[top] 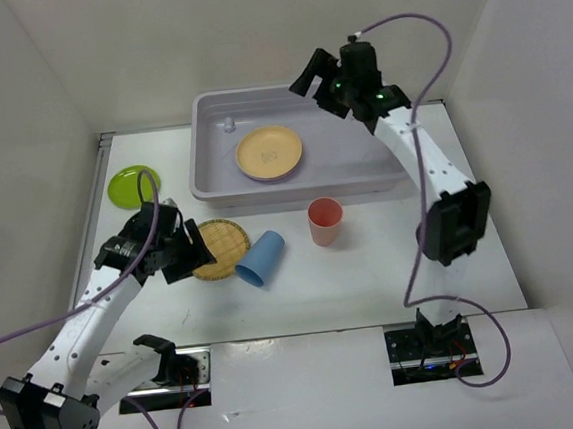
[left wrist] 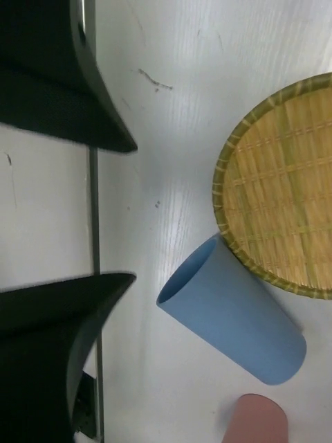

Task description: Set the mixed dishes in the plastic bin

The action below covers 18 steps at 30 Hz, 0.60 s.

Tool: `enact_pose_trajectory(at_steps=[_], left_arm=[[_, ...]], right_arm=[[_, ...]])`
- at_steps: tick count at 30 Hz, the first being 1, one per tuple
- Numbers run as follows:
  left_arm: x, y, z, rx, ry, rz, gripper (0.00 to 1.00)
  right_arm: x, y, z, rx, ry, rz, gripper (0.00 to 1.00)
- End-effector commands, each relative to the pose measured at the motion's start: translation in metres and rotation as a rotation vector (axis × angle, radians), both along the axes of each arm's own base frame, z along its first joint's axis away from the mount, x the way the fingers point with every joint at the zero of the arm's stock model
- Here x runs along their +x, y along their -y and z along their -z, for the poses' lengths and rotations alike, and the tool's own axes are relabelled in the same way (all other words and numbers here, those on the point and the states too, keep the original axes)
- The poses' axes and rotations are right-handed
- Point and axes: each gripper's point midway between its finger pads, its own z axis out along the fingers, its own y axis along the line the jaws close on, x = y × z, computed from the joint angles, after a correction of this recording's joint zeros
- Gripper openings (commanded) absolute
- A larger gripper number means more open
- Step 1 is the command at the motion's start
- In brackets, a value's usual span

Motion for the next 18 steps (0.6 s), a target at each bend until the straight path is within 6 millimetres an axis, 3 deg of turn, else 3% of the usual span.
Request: enact_pose_trajectory(at_steps=[1, 3, 5, 7, 13, 16, 18], left_arm=[[-0.005, 0.020, 0.011, -0.152, 0.021, -0.039, 0.69], [-0.001, 0.024, 0.012, -0.208, 0.038, -0.101, 0.53], [-0.001, 0.019, 0.009, -0.220, 0.075, -0.145, 0.47], [0.000, 0.012, -0.001, -0.237, 0.133, -0.209, 0.49], [-0.012, 0.009, 0.023, -0.331, 0.137, -0.326, 0.58], [-0.008, 0.011, 0.028, -0.361, 0.140, -0.353, 0.66], [-0.005, 0.010, 0.034, -0.367, 0.142, -0.369, 0.66]], right_arm=[[-0.029, 0.015, -0.067, 0.033, 0.162, 0.009, 1.00], [-0.042, 0.014, -0.082, 0.056, 0.194, -0.022, 1.00], [-0.055, 0.016, -0.099, 0.071, 0.228, -0.032, 1.00], [-0.067, 0.018, -0.113, 0.083, 0.254, -0.042, 1.00], [-0.096, 0.026, -0.143, 0.107, 0.322, -0.051, 1.00], [-0.105, 0.027, -0.155, 0.117, 0.346, -0.060, 1.00], [-0.109, 0.027, -0.159, 0.122, 0.355, -0.069, 1.00]])
